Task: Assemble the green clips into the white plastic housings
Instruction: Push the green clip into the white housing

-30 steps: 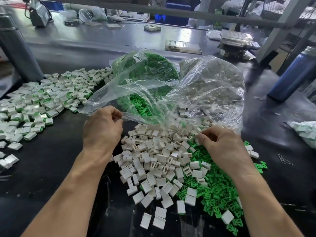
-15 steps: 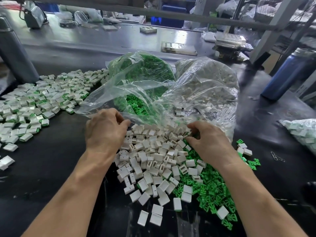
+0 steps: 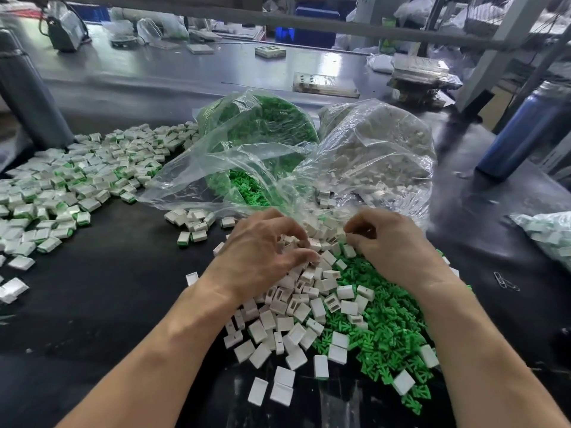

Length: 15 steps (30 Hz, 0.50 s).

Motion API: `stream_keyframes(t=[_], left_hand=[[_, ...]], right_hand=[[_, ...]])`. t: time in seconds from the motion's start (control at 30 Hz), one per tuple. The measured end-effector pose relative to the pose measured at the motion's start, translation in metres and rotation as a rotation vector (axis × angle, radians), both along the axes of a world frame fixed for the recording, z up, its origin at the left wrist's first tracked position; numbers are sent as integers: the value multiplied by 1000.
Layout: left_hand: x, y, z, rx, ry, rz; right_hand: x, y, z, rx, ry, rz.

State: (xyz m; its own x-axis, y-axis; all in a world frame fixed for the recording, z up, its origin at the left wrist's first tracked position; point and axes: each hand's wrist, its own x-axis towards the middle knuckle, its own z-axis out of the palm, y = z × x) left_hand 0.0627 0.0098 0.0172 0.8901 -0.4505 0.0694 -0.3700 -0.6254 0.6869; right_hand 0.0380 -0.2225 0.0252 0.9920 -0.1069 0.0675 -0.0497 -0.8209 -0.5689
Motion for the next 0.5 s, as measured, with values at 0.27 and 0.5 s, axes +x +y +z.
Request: stream_keyframes(t=[0.27, 0.5], left_hand=[[2, 2, -5, 63, -56, -14], [2, 0, -13, 77, -142, -1]], right_hand=[[-22, -12, 11, -24, 248, 73], [-20, -4, 5, -3, 169, 99]])
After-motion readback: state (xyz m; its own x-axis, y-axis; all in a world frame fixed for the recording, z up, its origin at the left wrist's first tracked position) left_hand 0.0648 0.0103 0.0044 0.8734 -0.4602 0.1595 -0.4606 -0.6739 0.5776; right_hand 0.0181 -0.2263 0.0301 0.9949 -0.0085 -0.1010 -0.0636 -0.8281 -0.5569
